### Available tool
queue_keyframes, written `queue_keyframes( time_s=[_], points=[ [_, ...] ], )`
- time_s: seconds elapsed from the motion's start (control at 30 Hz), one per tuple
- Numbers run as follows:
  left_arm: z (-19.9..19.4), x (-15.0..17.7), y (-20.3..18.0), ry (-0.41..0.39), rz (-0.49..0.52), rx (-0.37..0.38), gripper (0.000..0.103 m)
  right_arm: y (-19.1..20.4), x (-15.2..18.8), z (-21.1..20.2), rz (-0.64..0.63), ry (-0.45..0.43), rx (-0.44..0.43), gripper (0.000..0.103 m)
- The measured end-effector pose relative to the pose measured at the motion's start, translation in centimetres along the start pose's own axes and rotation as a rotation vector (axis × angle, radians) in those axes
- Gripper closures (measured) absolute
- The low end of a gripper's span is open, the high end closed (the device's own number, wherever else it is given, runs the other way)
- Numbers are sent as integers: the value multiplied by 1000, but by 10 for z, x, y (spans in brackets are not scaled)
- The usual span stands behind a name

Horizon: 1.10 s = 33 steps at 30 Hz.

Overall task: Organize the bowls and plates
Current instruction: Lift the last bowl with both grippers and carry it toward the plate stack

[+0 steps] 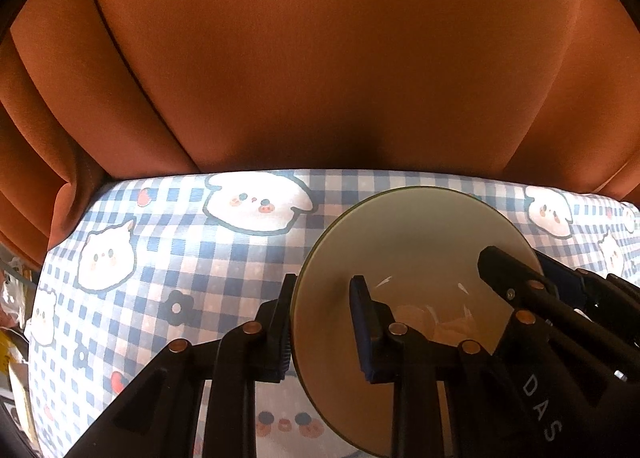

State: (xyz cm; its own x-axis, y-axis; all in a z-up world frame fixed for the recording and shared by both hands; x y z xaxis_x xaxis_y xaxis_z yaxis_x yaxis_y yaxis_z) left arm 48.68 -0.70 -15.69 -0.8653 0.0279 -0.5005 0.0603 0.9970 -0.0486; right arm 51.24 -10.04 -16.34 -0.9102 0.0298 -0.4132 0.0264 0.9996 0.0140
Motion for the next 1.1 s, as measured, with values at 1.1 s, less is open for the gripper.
queue_keyframes(
  time_s=[1.1],
  points=[
    [-178,40,-17,-176,45,52,79,-2,52,-192,58,-163,27,77]
  ],
)
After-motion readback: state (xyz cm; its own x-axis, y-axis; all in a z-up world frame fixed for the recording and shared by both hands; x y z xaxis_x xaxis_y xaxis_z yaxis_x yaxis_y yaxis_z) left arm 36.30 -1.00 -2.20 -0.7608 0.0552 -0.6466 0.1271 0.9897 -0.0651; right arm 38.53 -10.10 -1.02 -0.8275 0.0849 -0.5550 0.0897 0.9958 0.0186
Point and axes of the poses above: each gripper's, at about its wrist camera, not at the fingertips, and z roughly the way its jaws point, y to its left, x to its underside, the point moved 7 cm from there along z, roughly the way its jaws point, and after that the axes turned 4 degrees about x, right-handed, at the moved point
